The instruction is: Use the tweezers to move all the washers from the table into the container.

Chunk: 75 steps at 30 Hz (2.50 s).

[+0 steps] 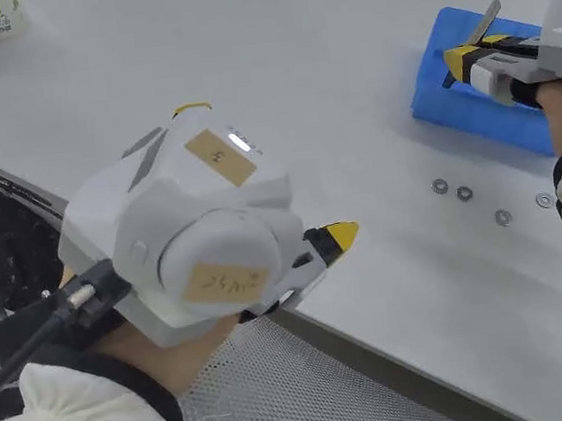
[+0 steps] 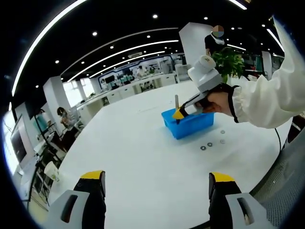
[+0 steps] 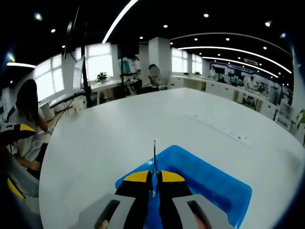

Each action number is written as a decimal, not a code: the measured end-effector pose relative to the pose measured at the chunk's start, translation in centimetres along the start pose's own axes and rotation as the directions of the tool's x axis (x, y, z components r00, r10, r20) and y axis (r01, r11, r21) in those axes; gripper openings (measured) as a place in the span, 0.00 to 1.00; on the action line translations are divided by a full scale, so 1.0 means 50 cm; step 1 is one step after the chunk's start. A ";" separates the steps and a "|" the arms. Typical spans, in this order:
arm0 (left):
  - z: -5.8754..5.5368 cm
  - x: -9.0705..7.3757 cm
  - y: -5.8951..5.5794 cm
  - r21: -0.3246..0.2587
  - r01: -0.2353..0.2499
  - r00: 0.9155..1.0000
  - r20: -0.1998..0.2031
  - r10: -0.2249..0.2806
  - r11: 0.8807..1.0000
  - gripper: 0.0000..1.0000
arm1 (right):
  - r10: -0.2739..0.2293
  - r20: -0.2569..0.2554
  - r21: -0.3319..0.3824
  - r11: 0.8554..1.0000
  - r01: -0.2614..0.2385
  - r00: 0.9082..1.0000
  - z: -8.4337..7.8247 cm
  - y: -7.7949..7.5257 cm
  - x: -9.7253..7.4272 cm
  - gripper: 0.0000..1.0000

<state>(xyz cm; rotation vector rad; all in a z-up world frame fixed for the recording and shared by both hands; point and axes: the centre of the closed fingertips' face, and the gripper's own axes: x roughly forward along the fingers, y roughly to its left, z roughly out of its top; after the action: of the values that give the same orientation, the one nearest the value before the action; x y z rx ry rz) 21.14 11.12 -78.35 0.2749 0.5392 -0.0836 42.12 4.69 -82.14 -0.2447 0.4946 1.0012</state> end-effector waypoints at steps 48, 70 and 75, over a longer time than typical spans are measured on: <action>0.001 -0.003 0.004 0.001 -0.006 1.000 0.010 0.006 1.000 0.88 | 0.118 0.043 -0.008 0.993 -0.118 0.992 -0.036 0.125 -0.164 0.04; -0.005 -0.001 0.007 0.003 -0.013 1.000 -0.006 0.013 1.000 0.87 | 0.103 -0.031 0.005 0.995 -0.103 0.994 -0.098 0.138 -0.150 0.04; -0.008 -0.001 0.008 0.003 -0.017 1.000 -0.013 0.017 1.000 0.87 | 0.099 -0.026 0.017 0.995 -0.098 0.995 -0.101 0.136 -0.149 0.04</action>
<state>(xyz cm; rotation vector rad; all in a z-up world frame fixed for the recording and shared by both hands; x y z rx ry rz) 20.98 11.61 -78.54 0.2833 0.5493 -0.0665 31.62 0.63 -82.56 -0.2216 0.5424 1.0910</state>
